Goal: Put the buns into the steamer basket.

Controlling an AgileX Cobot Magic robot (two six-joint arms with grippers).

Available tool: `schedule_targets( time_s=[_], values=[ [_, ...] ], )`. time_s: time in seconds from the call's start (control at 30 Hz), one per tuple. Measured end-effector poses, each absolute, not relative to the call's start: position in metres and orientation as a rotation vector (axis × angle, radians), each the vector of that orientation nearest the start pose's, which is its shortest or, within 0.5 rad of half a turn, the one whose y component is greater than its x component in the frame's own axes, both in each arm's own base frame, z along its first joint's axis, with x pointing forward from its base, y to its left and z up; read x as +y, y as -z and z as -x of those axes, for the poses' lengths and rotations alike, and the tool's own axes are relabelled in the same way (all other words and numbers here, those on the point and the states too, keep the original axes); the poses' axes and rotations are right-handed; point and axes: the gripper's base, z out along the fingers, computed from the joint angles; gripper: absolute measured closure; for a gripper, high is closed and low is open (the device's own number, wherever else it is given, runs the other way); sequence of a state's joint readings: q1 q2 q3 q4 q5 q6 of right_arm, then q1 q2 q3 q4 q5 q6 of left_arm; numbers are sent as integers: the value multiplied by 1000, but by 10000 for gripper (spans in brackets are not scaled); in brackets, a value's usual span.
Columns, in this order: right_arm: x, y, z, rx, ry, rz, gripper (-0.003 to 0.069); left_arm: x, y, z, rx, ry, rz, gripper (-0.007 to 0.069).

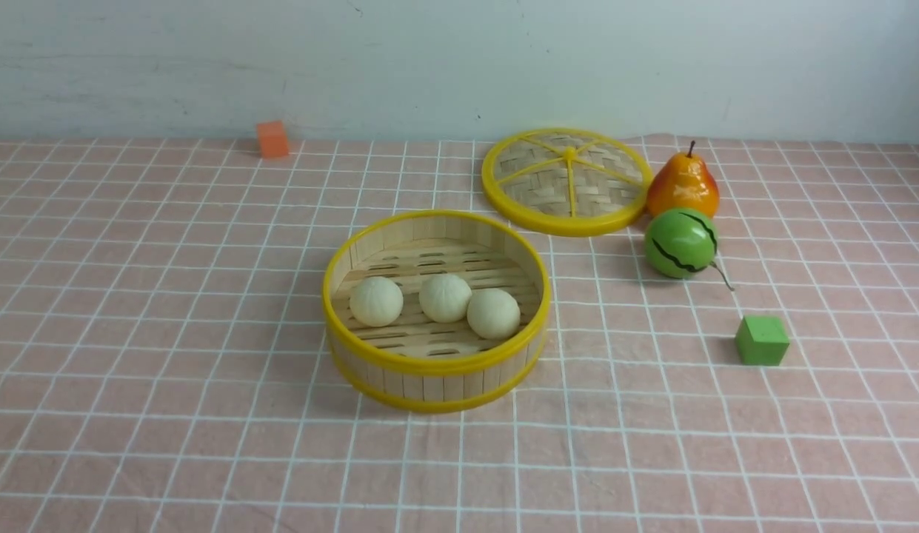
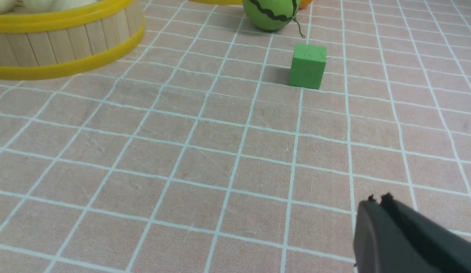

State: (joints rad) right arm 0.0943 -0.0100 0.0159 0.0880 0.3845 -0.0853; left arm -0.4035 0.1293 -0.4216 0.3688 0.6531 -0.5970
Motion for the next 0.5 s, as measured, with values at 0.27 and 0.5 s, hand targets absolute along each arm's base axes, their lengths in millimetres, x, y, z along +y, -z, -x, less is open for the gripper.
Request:
schedule_targets(
  time_s=[0.27,0.5],
  values=[
    [8,-174,-52,1871,-93,115,648,4,-290,-41,1814,299,63,466],
    [8,-174,-52,1871,-93,115,637,4,-290,-41,1814,299,63,461]
  ],
)
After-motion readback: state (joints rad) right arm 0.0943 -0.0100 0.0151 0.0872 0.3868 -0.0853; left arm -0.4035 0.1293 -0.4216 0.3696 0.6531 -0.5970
